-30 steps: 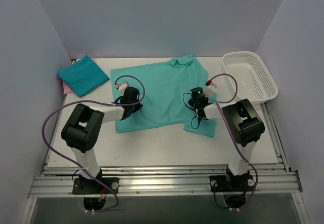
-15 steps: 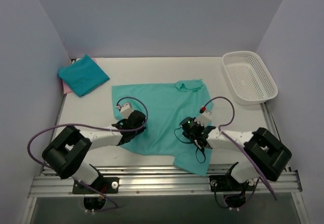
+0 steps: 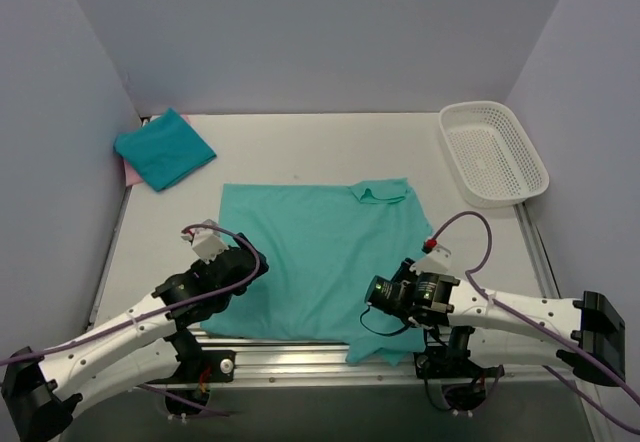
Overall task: Fold and stack the t-shirts
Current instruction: Flatten out the tshirt
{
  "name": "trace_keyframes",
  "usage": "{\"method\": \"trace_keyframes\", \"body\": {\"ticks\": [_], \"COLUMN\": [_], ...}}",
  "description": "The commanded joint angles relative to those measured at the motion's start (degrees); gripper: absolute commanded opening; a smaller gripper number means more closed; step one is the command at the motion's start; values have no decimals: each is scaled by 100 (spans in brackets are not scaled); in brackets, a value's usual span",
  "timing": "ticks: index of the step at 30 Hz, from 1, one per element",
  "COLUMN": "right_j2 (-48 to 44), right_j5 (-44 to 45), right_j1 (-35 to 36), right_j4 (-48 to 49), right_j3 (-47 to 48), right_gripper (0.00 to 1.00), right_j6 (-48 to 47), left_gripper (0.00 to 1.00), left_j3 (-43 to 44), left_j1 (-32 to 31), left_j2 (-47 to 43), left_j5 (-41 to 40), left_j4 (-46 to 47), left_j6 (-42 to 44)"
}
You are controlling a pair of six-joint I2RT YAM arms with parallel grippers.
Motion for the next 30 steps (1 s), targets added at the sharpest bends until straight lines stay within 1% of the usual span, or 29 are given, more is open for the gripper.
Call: {"method": "trace_keyframes", "body": {"ticks": [1, 2, 3, 4, 5, 6, 7, 8, 9, 10, 11, 12, 13, 14, 15, 16, 17, 18, 19, 22, 26, 30], "right_j2": [56, 143, 370, 512, 679, 1020, 1180, 1347, 1609, 1716, 1900, 1998, 2086, 2304, 2454, 2604, 2953, 3131, 3463, 3887, 4650, 5004], "right_j5": [808, 940, 1202, 1370, 1554, 1721, 1949, 1995, 1978, 1726, 1549, 1112, 951, 819, 713, 625, 598, 563, 337, -190, -289, -483], "right_j1": [74, 83, 83, 57, 31, -100, -249, -442, -958, -1232, -1496, -2030, -2244, -2446, -2814, -2965, -3132, -3482, -3659, -4186, -4320, -4390], "right_j4": [-452, -329, -23, 75, 242, 356, 488, 881, 1224, 1593, 2354, 2709, 3296, 3467, 3599, 3696, 3715, 3724, 3828, 4214, 4348, 4348], "right_j3": [265, 361, 571, 704, 862, 1029, 1378, 1547, 1688, 1863, 1909, 1987, 2032, 2093, 2181, 2417, 2558, 2681, 2865, 3086, 3428, 3623], "right_gripper": [24, 35, 64, 74, 82, 93, 95, 96, 96, 95, 92, 89, 88, 85, 85, 84, 84, 84, 83, 78, 77, 75], "right_j6": [159, -173, -385, -561, -911, -1140, -1439, -1764, -2576, -3019, -3415, -4054, -4304, -4568, -4666, -4719, -4763, -4842, -4895, -5018, -5124, -5080], "left_gripper": [94, 94, 94, 94, 94, 94, 94, 94, 94, 94, 94, 94, 94, 94, 94, 94, 94, 94, 94, 94, 94, 94], "left_j3": [279, 340, 402, 533, 621, 735, 945, 1060, 1149, 1245, 1263, 1246, 1168, 1115, 1053, 948, 921, 886, 834, 728, 552, 569], "left_j1": [-39, -31, -31, -31, -22, -22, -22, -22, -22, -22, -22, -13, -4, -4, 5, 5, 13, 31, 31, 75, 119, 189], "left_j2": [-536, -555, -538, -398, -293, -170, 93, 208, 427, 508, 561, 613, 605, 535, 483, 421, 273, 184, 96, -247, -511, -424], "left_j5": [-854, -915, -1081, -1144, -1205, -1250, -1285, -1303, -1320, -1381, -1399, -1408, -1339, -1294, -1250, -1215, -1215, -1206, -1215, -1215, -1224, -1180], "left_j4": [-865, -778, -516, -392, -182, -84, -31, -4, 49, 66, 110, 154, 250, 312, 374, 392, 374, 374, 366, 392, 436, 436], "left_j6": [-116, 8, 148, 280, 464, 553, 693, 730, 765, 809, 809, 818, 844, 879, 966, 985, 993, 1054, 1081, 1160, 1169, 1187]}}
